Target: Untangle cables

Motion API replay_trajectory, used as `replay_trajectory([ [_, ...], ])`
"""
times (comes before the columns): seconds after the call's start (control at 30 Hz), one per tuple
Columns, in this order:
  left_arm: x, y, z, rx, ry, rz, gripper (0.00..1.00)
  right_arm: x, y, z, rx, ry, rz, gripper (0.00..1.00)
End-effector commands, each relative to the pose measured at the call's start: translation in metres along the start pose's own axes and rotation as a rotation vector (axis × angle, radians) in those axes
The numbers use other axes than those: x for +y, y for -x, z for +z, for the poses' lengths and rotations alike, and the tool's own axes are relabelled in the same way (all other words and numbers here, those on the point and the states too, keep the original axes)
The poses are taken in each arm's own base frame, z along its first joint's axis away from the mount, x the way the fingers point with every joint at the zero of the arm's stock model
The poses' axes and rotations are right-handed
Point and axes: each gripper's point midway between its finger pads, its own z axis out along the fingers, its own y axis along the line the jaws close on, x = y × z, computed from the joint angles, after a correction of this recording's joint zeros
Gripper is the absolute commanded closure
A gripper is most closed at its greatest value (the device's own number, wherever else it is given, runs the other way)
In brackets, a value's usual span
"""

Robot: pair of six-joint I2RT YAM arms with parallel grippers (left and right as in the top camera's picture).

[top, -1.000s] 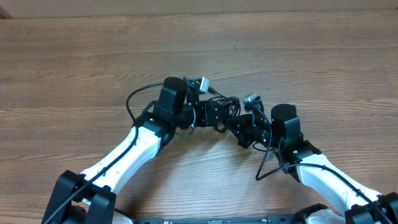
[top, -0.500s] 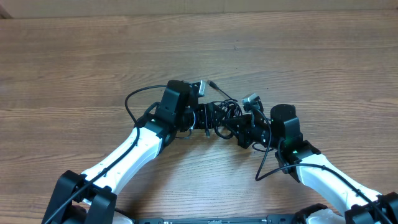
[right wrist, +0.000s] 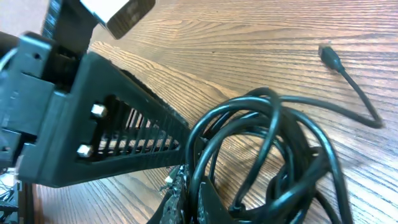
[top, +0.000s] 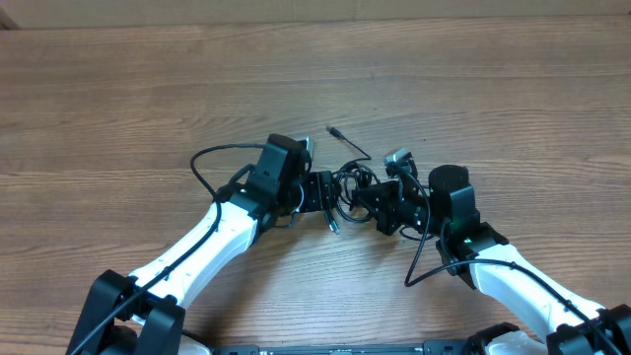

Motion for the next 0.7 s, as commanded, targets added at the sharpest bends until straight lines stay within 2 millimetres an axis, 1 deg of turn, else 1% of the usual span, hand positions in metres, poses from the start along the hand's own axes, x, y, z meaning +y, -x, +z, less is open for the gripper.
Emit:
replay_trajectory([
  [0.0, 0.010, 0.012, -0.004, -0.058, 0.080, 0.022, 0.27, 0.002, 0.004, 0.001, -0.010, 0.005, -0.011, 0.96],
  [0.27, 0.023, 0.014, -0.005, -0.077, 0.148, 0.017, 0.22, 0.002, 0.004, 0.001, -0.010, 0.005, -0.011, 0.96],
  [0.37, 0.034, 0.016, -0.008, -0.097, 0.210, 0.014, 0.18, 0.002, 0.004, 0.001, -0.010, 0.005, -0.012, 0.96],
  [0.47, 0.045, 0.017, -0.010, -0.112, 0.270, 0.011, 0.09, 0.002, 0.004, 0.001, -0.010, 0.005, -0.012, 0.96],
  [0.57, 0.046, 0.018, -0.010, -0.114, 0.273, 0.011, 0.01, 0.002, 0.004, 0.001, -0.010, 0.005, -0.011, 0.96],
  [0.67, 0.046, 0.018, -0.010, -0.114, 0.273, 0.011, 0.00, 0.002, 0.004, 0.001, -0.010, 0.002, -0.011, 0.96],
])
